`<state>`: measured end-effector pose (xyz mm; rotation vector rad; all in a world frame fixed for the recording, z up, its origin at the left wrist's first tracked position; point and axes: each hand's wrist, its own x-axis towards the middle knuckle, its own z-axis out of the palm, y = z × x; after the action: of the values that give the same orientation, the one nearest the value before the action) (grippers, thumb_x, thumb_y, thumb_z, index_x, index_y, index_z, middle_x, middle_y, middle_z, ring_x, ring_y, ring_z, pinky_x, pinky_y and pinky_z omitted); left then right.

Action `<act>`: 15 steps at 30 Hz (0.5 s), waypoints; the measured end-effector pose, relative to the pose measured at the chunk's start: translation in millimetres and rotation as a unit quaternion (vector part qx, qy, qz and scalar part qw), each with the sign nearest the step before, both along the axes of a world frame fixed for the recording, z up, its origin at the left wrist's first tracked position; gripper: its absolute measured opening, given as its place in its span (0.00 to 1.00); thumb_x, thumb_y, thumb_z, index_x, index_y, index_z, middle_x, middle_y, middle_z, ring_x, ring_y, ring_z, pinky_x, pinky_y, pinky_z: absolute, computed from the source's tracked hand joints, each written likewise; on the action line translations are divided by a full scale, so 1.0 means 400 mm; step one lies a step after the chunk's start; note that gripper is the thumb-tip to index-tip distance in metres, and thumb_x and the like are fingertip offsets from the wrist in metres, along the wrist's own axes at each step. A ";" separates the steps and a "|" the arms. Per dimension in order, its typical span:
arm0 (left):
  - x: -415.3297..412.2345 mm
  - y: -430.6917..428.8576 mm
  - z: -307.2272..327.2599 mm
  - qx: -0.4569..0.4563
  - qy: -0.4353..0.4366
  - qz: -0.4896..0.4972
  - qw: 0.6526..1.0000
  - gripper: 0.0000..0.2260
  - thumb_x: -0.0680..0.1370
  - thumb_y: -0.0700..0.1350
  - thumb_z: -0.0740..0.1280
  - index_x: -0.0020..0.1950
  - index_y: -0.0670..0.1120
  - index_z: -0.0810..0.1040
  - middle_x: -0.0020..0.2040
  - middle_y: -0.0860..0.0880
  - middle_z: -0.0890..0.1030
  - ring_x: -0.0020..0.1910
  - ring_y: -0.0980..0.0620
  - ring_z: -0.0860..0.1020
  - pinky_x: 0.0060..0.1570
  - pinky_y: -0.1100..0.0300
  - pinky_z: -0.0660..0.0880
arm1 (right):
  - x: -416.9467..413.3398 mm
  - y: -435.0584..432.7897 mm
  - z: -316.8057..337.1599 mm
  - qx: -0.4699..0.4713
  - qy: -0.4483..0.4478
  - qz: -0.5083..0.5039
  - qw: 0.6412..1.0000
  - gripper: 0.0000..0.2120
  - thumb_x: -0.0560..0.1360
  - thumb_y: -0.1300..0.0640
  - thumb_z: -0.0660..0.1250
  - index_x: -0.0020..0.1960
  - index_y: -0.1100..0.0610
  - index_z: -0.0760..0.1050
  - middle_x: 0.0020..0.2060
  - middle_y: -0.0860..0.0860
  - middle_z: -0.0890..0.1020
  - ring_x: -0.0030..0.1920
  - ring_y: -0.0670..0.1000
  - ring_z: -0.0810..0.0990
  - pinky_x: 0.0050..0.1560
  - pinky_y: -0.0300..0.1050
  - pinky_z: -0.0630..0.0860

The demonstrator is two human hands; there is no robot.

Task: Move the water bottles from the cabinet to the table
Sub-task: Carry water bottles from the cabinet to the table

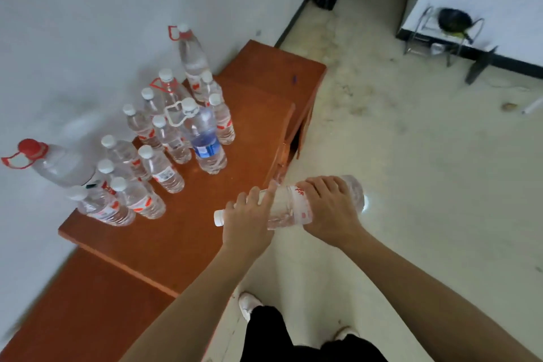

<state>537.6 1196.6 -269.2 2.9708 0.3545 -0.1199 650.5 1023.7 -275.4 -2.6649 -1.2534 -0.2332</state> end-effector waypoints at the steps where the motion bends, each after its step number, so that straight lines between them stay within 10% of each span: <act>1: 0.021 -0.034 0.015 0.007 -0.002 -0.020 1.000 0.41 0.73 0.56 0.74 0.77 0.54 0.53 0.64 0.46 0.78 0.55 0.44 0.79 0.53 0.47 0.79 | 0.003 -0.045 0.017 0.007 -0.007 -0.018 1.000 0.31 0.58 0.50 0.79 0.60 0.56 0.79 0.54 0.52 0.83 0.53 0.57 0.81 0.59 0.57 0.74; 15: 0.138 -1.112 0.306 0.040 -0.203 -0.354 0.912 0.42 0.64 0.44 0.79 0.77 0.48 0.69 0.68 0.40 0.77 0.60 0.37 0.78 0.55 0.40 0.77 | -0.206 -1.190 0.288 0.057 -0.204 -0.360 0.908 0.29 0.62 0.54 0.77 0.62 0.55 0.79 0.56 0.51 0.82 0.56 0.57 0.80 0.64 0.55 0.68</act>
<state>593.0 751.9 -146.7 2.9330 -0.7858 0.4379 568.0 547.8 -160.2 -2.9341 -0.2313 -0.9693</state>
